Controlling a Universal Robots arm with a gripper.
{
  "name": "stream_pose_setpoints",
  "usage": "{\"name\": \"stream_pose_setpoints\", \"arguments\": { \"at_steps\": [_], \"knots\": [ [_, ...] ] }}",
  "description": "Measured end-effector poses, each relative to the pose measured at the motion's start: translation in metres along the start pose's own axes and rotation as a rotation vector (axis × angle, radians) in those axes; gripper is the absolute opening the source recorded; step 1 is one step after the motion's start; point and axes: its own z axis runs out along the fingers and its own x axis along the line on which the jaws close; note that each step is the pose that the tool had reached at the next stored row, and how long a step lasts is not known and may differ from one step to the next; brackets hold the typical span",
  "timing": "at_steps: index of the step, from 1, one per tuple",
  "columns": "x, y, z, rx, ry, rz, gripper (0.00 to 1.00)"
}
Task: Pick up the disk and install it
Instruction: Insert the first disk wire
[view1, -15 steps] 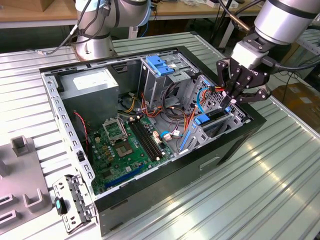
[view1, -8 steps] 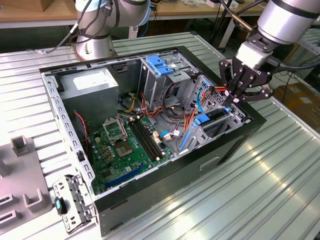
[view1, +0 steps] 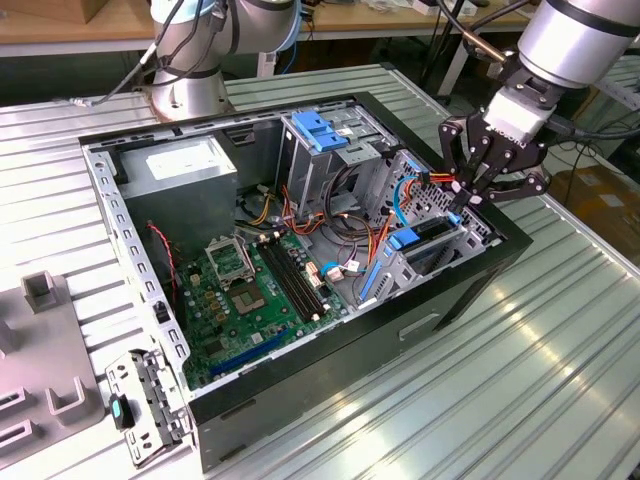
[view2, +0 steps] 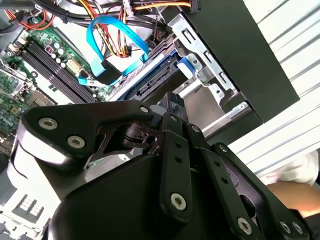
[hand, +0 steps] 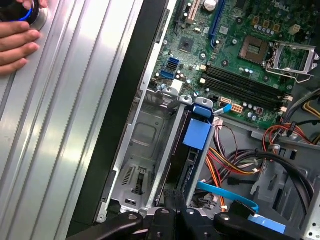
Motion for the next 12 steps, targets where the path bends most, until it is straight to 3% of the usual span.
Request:
{"name": "stream_pose_setpoints", "arguments": {
  "at_steps": [4,9,12],
  "knots": [
    [0.0003,-0.0009,0.0000,0.0000,-0.0001,-0.011,0.11],
    [0.0013,-0.0037,0.0000,-0.0020,-0.0052,-0.060,0.11],
    [0.0019,-0.0054,0.0001,-0.0031,-0.0097,-0.138,0.11]
  ]
}}
